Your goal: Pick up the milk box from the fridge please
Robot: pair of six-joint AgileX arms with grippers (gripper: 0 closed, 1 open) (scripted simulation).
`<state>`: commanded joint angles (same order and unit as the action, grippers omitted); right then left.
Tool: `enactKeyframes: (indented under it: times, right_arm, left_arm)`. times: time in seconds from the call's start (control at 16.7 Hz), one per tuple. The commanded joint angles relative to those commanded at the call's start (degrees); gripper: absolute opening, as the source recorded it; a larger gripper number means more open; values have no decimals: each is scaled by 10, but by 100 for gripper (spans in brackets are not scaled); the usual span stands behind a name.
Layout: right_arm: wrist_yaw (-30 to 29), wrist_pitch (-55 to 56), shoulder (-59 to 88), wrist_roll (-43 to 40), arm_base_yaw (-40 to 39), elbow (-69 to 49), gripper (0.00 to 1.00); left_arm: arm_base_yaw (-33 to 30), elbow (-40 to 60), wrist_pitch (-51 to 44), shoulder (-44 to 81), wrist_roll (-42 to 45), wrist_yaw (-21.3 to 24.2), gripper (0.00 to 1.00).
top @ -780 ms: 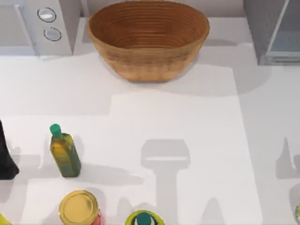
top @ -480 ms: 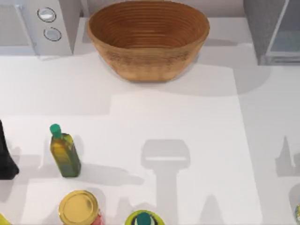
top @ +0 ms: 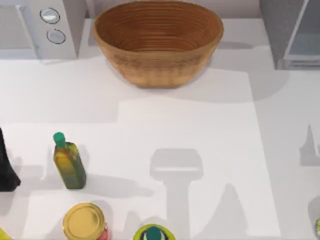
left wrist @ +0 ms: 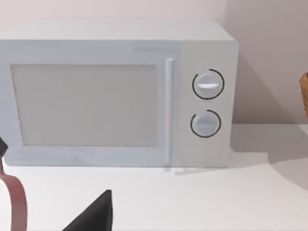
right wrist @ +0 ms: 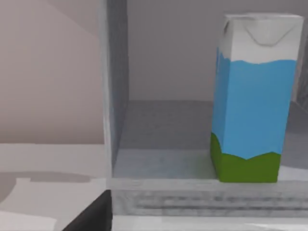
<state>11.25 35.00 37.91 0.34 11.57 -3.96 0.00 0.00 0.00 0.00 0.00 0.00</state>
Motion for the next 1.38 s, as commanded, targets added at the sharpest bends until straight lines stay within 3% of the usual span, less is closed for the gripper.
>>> enactKeyframes:
  times: [0.42, 0.78, 1.38]
  right_arm:
    - [104, 323, 385, 5, 109, -30, 100]
    - [167, 527, 599, 7, 174, -58, 100]
    - [178, 571, 651, 7, 183, -72, 100]
  left_arm:
    - [0, 0, 0, 0, 0, 0, 100]
    - [0, 0, 0, 0, 0, 0, 100]
    - [0, 0, 0, 0, 0, 0, 100]
